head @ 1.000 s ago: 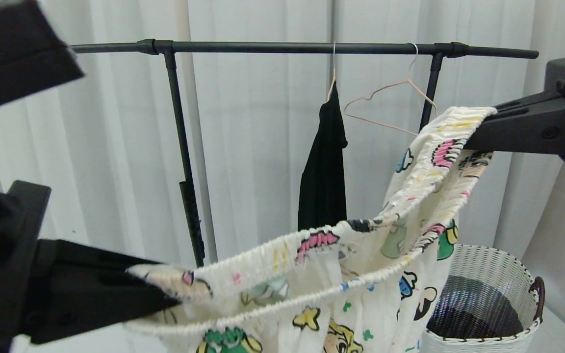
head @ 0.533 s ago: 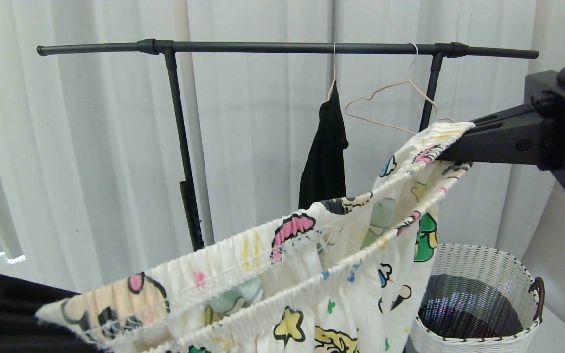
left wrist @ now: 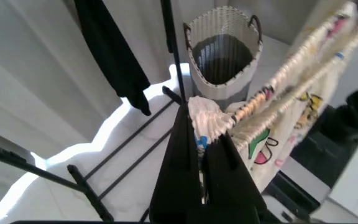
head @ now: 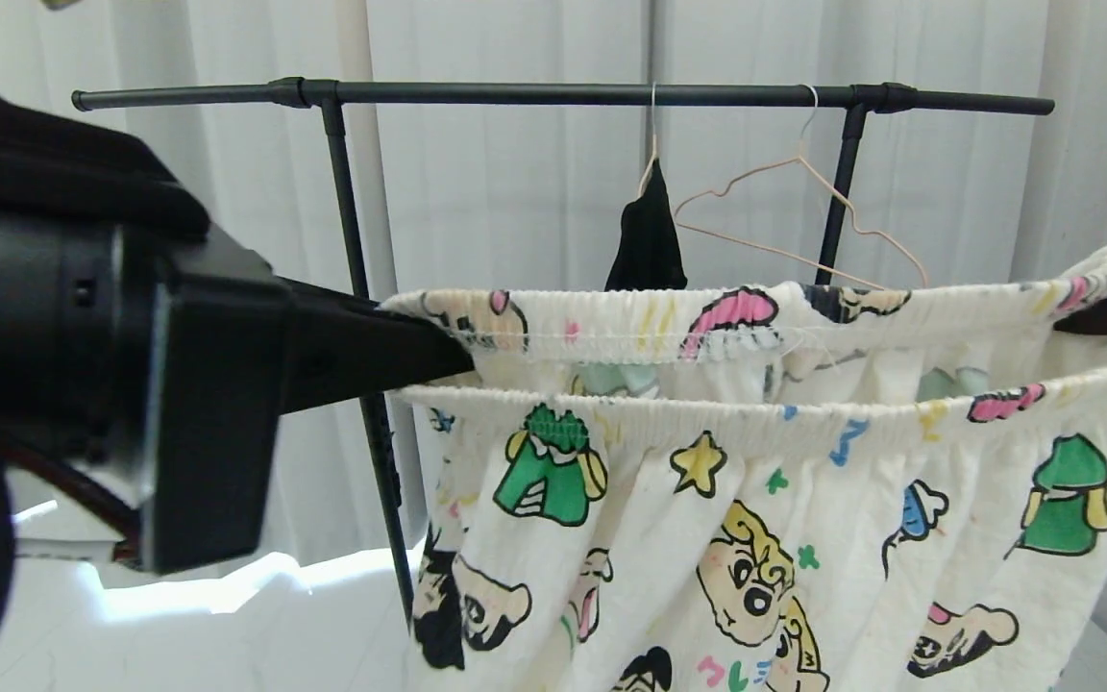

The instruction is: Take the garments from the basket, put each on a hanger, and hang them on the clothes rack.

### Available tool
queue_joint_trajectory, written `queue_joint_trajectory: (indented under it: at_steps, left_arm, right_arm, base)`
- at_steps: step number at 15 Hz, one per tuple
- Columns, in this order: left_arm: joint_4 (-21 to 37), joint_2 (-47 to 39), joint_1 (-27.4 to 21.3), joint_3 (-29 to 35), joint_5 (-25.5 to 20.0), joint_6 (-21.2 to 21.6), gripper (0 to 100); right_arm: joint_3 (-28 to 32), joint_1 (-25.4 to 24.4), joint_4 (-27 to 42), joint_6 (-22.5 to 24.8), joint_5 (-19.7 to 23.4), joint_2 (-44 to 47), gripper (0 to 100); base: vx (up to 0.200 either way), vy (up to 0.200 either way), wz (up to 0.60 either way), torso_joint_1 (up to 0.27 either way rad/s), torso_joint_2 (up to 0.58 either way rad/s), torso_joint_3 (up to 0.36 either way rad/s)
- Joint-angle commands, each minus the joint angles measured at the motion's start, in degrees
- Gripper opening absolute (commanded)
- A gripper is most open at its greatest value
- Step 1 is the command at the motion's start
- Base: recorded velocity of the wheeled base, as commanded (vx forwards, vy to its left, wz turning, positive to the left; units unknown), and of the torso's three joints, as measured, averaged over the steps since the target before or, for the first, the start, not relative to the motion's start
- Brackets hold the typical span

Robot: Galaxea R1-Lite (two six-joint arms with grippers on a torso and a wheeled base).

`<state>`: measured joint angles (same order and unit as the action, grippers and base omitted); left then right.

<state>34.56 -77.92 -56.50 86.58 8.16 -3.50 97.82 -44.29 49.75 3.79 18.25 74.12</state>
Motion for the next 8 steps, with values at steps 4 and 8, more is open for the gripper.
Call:
queue_joint_trajectory:
  at_steps: [4,8]
  left_arm:
    - [-0.28,-2.50,0.34,0.96,0.55,-0.10,0]
    - [-1.43,-2.76,3.24,0.70,0.90,-0.10,0]
  right_arm:
    - [0.18,0.08,0.00,-0.19,-0.06,-0.64,0]
    - [-3.25,-0.18,0.08,0.25,0.12,-2.49,100]
  base:
    - [0.000,0.000,0.00,0.000,0.00,0.000]
    - [0.000,0.000,0.00,0.000,0.00,0.000]
